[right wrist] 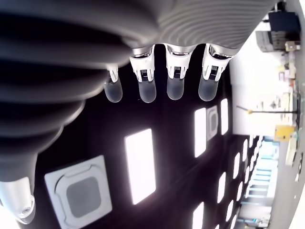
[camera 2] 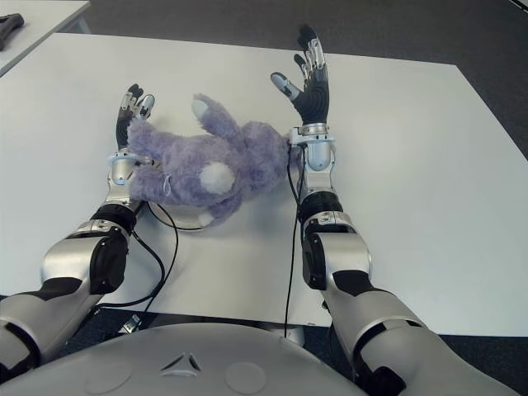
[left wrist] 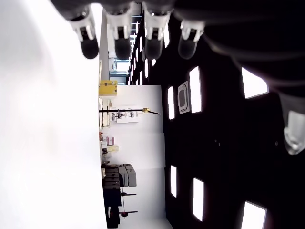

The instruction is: Put the doll into the plate.

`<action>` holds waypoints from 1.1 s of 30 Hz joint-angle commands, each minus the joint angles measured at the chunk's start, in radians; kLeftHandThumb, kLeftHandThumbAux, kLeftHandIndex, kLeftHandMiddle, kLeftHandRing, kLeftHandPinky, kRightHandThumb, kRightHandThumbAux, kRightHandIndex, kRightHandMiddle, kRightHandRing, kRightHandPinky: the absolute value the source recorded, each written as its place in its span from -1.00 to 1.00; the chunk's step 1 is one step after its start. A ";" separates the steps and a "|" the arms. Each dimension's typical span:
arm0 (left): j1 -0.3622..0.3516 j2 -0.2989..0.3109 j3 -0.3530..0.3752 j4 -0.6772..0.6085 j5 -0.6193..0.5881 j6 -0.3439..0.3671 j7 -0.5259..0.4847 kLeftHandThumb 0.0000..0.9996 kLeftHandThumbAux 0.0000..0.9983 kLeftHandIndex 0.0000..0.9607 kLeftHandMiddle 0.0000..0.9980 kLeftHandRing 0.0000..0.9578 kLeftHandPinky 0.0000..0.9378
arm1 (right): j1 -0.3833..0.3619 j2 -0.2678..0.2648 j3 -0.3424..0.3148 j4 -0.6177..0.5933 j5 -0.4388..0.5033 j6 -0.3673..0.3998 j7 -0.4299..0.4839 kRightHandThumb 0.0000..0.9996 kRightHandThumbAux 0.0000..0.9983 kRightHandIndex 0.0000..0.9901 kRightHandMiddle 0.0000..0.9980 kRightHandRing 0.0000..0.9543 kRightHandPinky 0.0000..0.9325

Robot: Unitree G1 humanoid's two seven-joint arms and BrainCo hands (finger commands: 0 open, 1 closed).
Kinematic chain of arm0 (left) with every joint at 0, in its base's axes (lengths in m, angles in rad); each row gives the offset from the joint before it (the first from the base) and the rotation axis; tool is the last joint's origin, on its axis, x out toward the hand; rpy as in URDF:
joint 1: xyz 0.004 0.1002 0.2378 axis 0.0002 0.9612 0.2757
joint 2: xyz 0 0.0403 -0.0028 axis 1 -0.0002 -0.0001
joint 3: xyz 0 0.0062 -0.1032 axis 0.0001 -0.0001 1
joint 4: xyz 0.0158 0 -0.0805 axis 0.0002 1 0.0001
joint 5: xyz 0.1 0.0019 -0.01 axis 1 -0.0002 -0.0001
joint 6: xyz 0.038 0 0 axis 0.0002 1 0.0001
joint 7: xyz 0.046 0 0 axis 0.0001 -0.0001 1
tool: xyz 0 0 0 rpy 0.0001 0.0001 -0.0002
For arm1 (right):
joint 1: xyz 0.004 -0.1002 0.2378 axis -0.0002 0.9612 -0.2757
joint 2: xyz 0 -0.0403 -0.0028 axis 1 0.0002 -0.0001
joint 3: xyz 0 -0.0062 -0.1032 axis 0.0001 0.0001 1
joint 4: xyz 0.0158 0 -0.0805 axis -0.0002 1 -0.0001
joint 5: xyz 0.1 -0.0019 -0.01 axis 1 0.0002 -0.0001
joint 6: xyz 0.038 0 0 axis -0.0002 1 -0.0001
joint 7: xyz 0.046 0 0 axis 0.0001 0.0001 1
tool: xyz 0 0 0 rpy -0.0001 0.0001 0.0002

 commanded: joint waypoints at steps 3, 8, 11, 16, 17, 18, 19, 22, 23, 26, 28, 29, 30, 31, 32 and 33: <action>0.283 -0.061 -0.016 0.147 0.019 0.022 0.021 -1.00 -0.16 -1.00 -0.99 -1.00 -1.00 | -0.034 -0.012 -0.054 0.113 0.052 0.040 -0.025 -1.00 0.20 -0.92 -0.89 -0.98 -1.00; 0.283 -0.056 -0.019 0.147 0.020 0.023 0.017 -1.00 -0.16 -1.00 -1.00 -1.00 -1.00 | -0.028 -0.016 -0.072 0.166 0.056 0.059 -0.042 -1.00 0.25 -0.92 -0.89 -0.97 -1.00; 0.283 -0.056 -0.016 0.147 0.016 0.021 0.014 -1.00 -0.15 -1.00 -1.00 -1.00 -1.00 | -0.025 -0.012 -0.077 0.185 0.056 0.072 -0.064 -1.00 0.27 -0.91 -0.89 -0.96 -1.00; 0.283 -0.054 -0.012 0.146 0.010 0.019 0.011 -1.00 -0.13 -1.00 -1.00 -1.00 -1.00 | -0.028 -0.008 -0.079 0.197 0.046 0.082 -0.096 -1.00 0.26 -0.90 -0.88 -0.95 -1.00; 0.283 -0.054 -0.011 0.146 0.009 0.018 0.011 -1.00 -0.13 -1.00 -1.00 -1.00 -1.00 | -0.027 -0.010 -0.078 0.202 0.042 0.089 -0.105 -1.00 0.26 -0.90 -0.88 -0.95 -1.00; 0.283 -0.054 -0.010 0.145 0.008 0.017 0.010 -1.00 -0.12 -1.00 -0.99 -1.00 -1.00 | -0.027 -0.012 -0.077 0.206 0.037 0.097 -0.114 -1.00 0.24 -0.90 -0.89 -0.96 -1.00; 0.283 -0.054 -0.009 0.145 0.007 0.016 0.010 -1.00 -0.12 -1.00 -0.99 -1.00 -1.00 | -0.026 -0.013 -0.076 0.209 0.035 0.102 -0.119 -1.00 0.22 -0.91 -0.90 -0.97 -1.00; 0.283 -0.053 -0.008 0.145 0.006 0.016 0.008 -1.00 -0.11 -1.00 -0.99 -1.00 -1.00 | -0.027 -0.017 -0.074 0.214 0.030 0.110 -0.130 -1.00 0.21 -0.91 -0.90 -0.97 -1.00; 0.283 -0.053 -0.007 0.145 0.005 0.017 0.008 -1.00 -0.11 -1.00 -0.99 -1.00 -1.00 | -0.027 -0.019 -0.073 0.216 0.029 0.114 -0.133 -1.00 0.21 -0.92 -0.90 -0.98 -1.00; 0.283 -0.052 -0.007 0.145 0.005 0.017 0.007 -1.00 -0.11 -1.00 -0.98 -1.00 -1.00 | -0.028 -0.023 -0.072 0.218 0.028 0.117 -0.139 -1.00 0.20 -0.92 -0.90 -0.98 -1.00; 0.284 -0.050 -0.008 0.146 0.007 0.019 0.009 -1.00 -0.12 -1.00 -0.98 -1.00 -1.00 | -0.031 -0.039 -0.074 0.221 0.027 0.126 -0.143 -1.00 0.21 -0.92 -0.90 -0.98 -1.00; 0.284 -0.050 -0.009 0.146 0.008 0.020 0.010 -1.00 -0.12 -1.00 -0.98 -1.00 -1.00 | -0.032 -0.045 -0.075 0.223 0.027 0.130 -0.145 -1.00 0.22 -0.92 -0.90 -0.98 -1.00; 0.284 -0.049 -0.010 0.146 0.010 0.020 0.012 -1.00 -0.13 -1.00 -0.99 -1.00 -1.00 | -0.034 -0.051 -0.076 0.224 0.028 0.134 -0.147 -1.00 0.22 -0.92 -0.90 -0.98 -1.00; 0.284 -0.049 -0.011 0.146 0.011 0.020 0.013 -1.00 -0.13 -1.00 -0.99 -1.00 -1.00 | -0.035 -0.053 -0.077 0.225 0.028 0.136 -0.148 -1.00 0.22 -0.92 -0.90 -0.98 -1.00; 0.285 -0.048 -0.013 0.146 0.013 0.019 0.014 -1.00 -0.13 -1.00 -0.99 -1.00 -1.00 | -0.036 -0.057 -0.079 0.227 0.030 0.140 -0.149 -1.00 0.22 -0.92 -0.90 -0.98 -1.00; 0.285 -0.048 -0.014 0.146 0.014 0.019 0.015 -1.00 -0.14 -1.00 -0.99 -1.00 -1.00 | -0.038 -0.060 -0.080 0.228 0.031 0.144 -0.150 -1.00 0.22 -0.91 -0.90 -0.98 -1.00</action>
